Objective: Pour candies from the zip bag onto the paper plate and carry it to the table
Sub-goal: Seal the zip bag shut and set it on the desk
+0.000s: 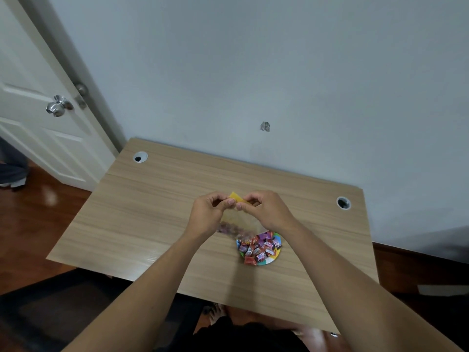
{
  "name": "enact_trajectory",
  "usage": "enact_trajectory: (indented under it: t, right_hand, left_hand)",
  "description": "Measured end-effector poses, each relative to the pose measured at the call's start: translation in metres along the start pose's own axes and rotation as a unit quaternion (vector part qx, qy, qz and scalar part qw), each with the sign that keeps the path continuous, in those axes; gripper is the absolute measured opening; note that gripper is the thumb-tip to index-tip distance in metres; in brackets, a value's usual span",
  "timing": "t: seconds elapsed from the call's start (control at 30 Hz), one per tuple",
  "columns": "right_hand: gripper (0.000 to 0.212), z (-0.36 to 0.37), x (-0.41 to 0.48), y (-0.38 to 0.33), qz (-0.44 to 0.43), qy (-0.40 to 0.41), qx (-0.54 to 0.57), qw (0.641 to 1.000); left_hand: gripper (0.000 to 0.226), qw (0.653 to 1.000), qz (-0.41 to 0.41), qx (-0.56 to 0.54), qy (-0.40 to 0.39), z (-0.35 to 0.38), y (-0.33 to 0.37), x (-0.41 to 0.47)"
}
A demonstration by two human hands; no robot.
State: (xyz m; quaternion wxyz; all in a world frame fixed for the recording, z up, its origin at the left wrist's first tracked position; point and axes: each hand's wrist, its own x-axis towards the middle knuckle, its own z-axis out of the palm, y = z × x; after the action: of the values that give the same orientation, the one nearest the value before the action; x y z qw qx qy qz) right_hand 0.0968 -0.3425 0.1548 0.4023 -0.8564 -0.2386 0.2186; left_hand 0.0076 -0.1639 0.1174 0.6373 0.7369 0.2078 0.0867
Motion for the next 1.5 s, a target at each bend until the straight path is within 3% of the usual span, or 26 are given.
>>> enact_trajectory:
  t: [0.27, 0.67, 0.93, 1.13, 1.5]
  right_hand:
    - [0.022, 0.012, 0.004, -0.015, -0.007, 0.03, -0.038, 0.999]
    - [0.027, 0.01, 0.007, -0.008, -0.018, 0.035, -0.064, 0.997]
    - [0.032, 0.02, 0.009, -0.011, -0.032, 0.059, -0.094, 0.993]
    - [0.048, 0.02, 0.012, -0.005, -0.039, 0.042, -0.115, 0.992]
    - [0.03, 0.0, 0.016, -0.009, -0.049, 0.045, -0.137, 0.988]
  left_hand:
    - [0.013, 0.99, 0.02, 0.113, 0.086, 0.016, -0.003, -0.001]
    - [0.005, 1.0, -0.006, -0.028, -0.002, -0.008, 0.007, 0.008]
    - [0.011, 0.992, 0.029, 0.112, 0.054, -0.003, 0.01, 0.009]
    - [0.01, 0.991, 0.028, 0.114, 0.062, -0.008, 0.01, 0.01]
    - [0.011, 0.988, -0.025, 0.047, 0.144, -0.015, 0.019, 0.028]
